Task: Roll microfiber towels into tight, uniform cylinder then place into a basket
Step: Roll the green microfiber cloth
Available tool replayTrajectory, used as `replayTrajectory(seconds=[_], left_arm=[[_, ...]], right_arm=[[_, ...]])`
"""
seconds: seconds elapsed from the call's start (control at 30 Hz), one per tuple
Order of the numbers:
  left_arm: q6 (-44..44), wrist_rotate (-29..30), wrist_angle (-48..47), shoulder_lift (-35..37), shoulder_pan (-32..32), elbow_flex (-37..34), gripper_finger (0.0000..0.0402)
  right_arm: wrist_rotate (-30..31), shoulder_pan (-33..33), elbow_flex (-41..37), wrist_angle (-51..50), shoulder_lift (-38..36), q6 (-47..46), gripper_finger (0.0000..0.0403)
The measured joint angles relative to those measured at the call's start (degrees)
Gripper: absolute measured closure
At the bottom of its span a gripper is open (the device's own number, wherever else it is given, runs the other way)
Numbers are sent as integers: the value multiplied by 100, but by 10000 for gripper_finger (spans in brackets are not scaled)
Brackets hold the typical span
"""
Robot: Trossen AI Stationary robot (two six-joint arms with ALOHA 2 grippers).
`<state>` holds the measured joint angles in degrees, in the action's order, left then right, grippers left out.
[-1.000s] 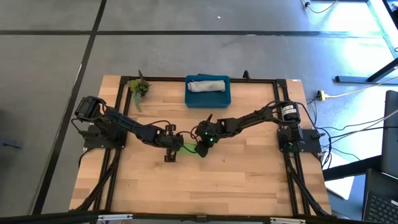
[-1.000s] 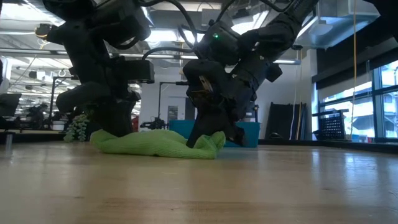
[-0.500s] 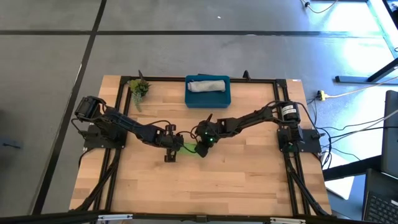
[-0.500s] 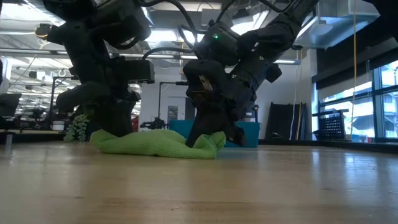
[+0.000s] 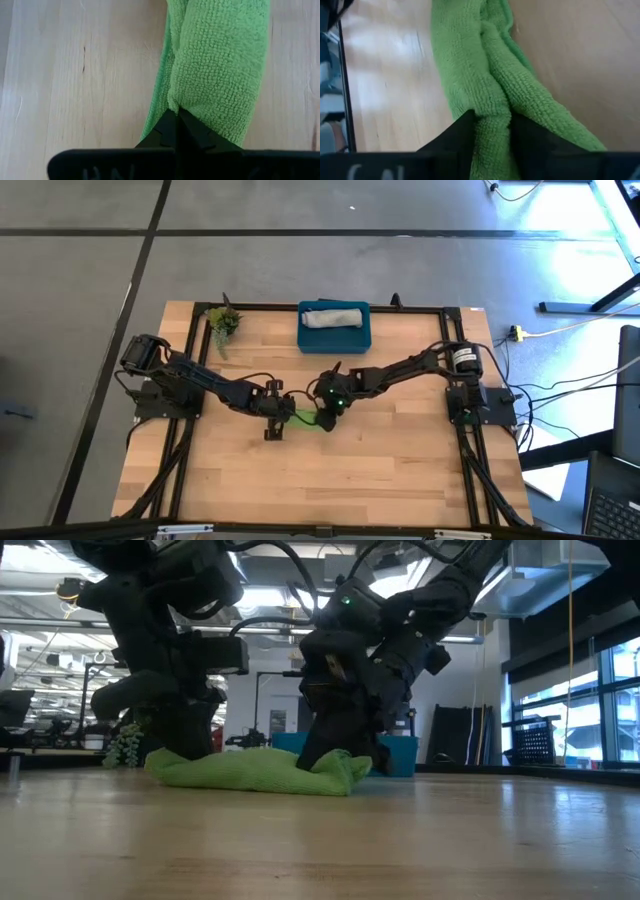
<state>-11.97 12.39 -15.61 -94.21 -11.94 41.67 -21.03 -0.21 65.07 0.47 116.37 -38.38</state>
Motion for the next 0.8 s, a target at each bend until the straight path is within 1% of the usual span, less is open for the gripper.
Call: replayTrajectory(seconds=[0.1,0.23,0.4,0.47,0.53,0.63,0.8], left_arm=[[-4,-8,-1,0,2,0,401],[-9,-14,1,0,2,0,401],[-83,-14,-1,0,2,0,401],[-139,-17,-1,0,2,0,401],[-144,-19,1,0,2,0,401],[-152,-8,9,0,2,0,401],[-161,221,37,-4,-20,0,401]], right_arm=[[3,4,-14,-102,-161,123,286],[183,13,-17,-348,-542,309,287],[763,132,-17,-676,-1053,596,288],[972,239,-8,-640,-1190,826,288],[1241,389,-8,-483,-1207,1112,288],[1379,644,2,-311,-1160,1657,288],[1788,1099,0,-357,-1127,2188,288]])
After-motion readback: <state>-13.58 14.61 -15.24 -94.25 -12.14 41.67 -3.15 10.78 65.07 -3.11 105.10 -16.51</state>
